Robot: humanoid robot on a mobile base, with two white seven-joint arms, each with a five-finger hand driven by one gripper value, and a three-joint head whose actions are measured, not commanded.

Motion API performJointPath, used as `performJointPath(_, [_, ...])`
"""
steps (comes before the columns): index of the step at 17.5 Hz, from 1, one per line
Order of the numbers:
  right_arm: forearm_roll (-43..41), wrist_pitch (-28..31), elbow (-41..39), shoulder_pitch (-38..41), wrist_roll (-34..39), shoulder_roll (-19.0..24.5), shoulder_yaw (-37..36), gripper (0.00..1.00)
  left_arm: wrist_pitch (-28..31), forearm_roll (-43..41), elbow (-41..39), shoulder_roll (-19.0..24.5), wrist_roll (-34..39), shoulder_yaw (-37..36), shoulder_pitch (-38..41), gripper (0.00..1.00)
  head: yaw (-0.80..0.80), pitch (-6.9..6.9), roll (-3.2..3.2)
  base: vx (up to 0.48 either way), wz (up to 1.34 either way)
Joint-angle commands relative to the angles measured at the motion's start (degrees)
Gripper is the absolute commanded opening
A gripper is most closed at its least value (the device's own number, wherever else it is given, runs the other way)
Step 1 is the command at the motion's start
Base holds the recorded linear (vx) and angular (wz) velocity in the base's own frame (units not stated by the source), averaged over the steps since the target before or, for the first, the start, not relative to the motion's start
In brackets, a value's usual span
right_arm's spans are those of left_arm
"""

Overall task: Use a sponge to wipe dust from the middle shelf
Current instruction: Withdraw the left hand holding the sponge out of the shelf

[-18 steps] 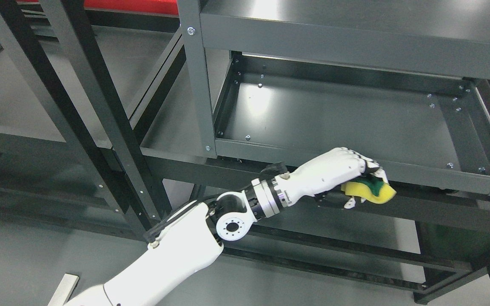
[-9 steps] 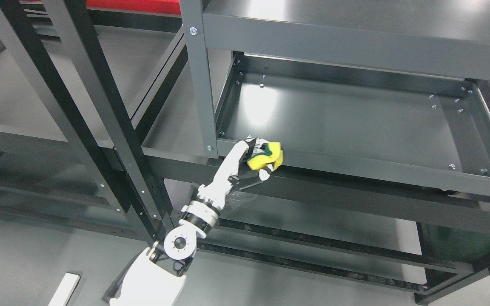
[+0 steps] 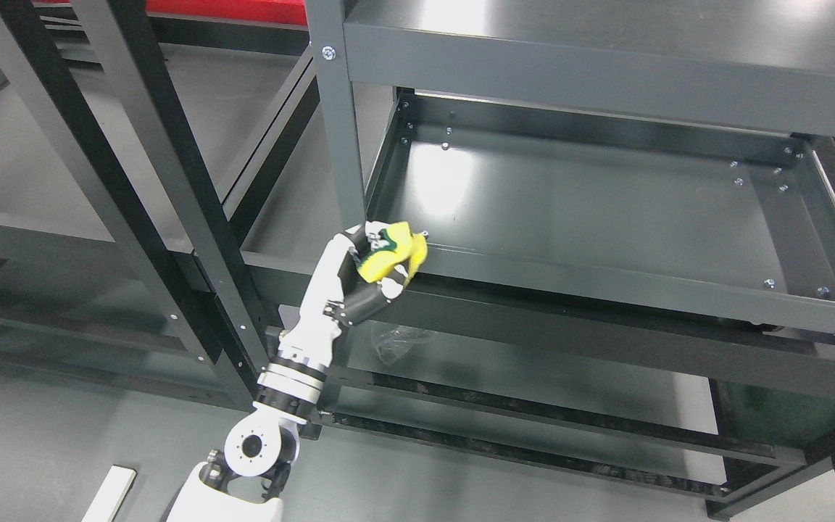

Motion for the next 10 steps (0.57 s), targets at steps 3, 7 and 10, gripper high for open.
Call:
performJointPath(3, [0.00, -0.04, -1.00, 0.00, 0.03, -1.00, -0.01, 1.00, -0.04, 1.40, -7.68, 0.91, 0.06, 5.80, 1.52, 0.01, 0.00, 0.00, 0.00, 0.000, 0.00])
performJointPath(7, [0.00, -0.04, -1.00, 0.00, 0.03, -1.00, -0.01, 1.00, 0.14, 1.40, -7.68, 0.91, -0.02, 5.71, 1.70, 0.01, 0.00, 0.00, 0.00, 0.000, 0.00])
performJointPath(10, [0.00, -0.04, -1.00, 0.00, 0.03, -1.00, -0.01, 1.00, 0.23, 1.40, -7.68, 0.91, -0.02, 5.27, 1.70, 0.01, 0.00, 0.00, 0.00, 0.000, 0.00])
